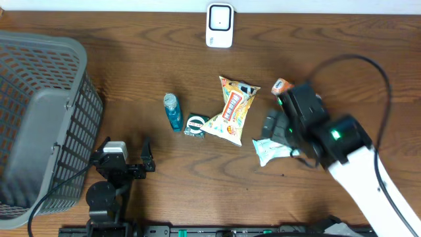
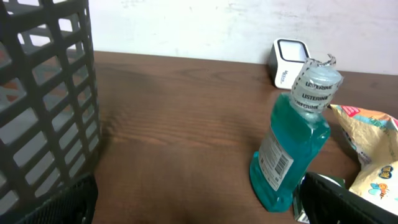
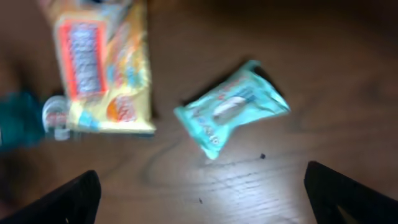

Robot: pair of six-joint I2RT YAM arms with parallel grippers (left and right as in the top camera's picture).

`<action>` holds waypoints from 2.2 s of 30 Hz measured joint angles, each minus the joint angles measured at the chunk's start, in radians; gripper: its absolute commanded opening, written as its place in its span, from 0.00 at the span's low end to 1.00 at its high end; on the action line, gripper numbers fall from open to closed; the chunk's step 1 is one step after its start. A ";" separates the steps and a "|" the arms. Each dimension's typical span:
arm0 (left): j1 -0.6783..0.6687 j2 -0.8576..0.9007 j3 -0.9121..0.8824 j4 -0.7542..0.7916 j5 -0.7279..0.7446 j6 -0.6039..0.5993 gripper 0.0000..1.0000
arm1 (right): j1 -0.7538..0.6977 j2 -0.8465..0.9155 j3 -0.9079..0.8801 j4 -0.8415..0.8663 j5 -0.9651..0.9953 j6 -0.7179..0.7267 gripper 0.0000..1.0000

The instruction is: Scan the item barcode

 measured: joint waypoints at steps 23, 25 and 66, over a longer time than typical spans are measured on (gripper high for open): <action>0.000 0.000 0.000 0.000 0.000 0.000 1.00 | 0.000 0.196 -0.618 0.784 0.084 0.340 0.40; 0.000 0.000 0.000 0.000 0.000 0.000 1.00 | -0.001 0.235 -0.603 0.811 0.089 0.340 0.30; 0.000 0.000 0.000 0.000 0.000 0.000 1.00 | -0.203 0.192 -0.134 -0.136 -0.874 0.861 0.01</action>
